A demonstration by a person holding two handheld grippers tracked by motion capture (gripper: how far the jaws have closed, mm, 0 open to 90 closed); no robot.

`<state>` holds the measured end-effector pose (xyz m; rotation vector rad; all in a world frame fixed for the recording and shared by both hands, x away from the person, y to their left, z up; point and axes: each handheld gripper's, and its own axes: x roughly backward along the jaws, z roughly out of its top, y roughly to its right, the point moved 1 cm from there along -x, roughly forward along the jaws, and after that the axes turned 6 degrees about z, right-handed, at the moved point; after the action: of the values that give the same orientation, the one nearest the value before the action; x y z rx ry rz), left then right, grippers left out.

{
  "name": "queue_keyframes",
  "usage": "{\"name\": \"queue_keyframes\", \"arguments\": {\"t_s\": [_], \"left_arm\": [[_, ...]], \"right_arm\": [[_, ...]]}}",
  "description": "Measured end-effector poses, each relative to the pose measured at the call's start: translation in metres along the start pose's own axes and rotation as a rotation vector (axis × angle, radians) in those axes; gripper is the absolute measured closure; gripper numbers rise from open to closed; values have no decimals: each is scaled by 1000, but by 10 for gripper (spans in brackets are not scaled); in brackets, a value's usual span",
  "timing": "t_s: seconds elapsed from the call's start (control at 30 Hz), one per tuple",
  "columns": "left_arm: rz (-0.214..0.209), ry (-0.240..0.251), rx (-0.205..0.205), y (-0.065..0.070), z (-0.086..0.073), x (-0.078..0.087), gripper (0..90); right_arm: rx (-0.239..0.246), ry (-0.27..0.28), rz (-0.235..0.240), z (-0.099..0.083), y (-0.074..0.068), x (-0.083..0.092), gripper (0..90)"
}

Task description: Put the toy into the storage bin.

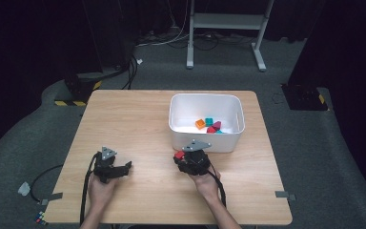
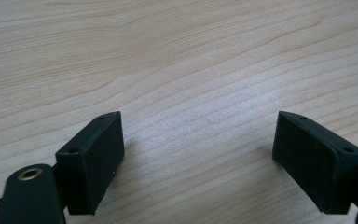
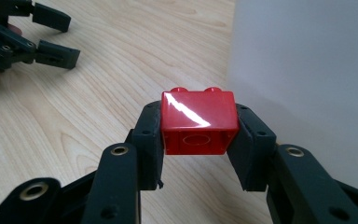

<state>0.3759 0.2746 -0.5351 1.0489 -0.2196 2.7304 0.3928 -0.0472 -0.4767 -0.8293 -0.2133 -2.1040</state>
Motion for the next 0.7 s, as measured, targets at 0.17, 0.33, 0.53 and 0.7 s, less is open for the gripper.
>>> {"name": "queue_keyframes", "arguments": {"t_s": [0.17,0.33,0.53,0.7], "left_arm": [[0,0,0,0,0,0,166],[1,-2,-1,0,0,0,166],[0,0,-1,0,0,0,166],[1,0,-1,0,0,0,166]], "right_arm": [[-1,30,9,3,2,18,590],[-13,57,22,8,5,38,590],[5,71,18,19,7,59,590],[-22,75,57,29,12,74,590]]}}
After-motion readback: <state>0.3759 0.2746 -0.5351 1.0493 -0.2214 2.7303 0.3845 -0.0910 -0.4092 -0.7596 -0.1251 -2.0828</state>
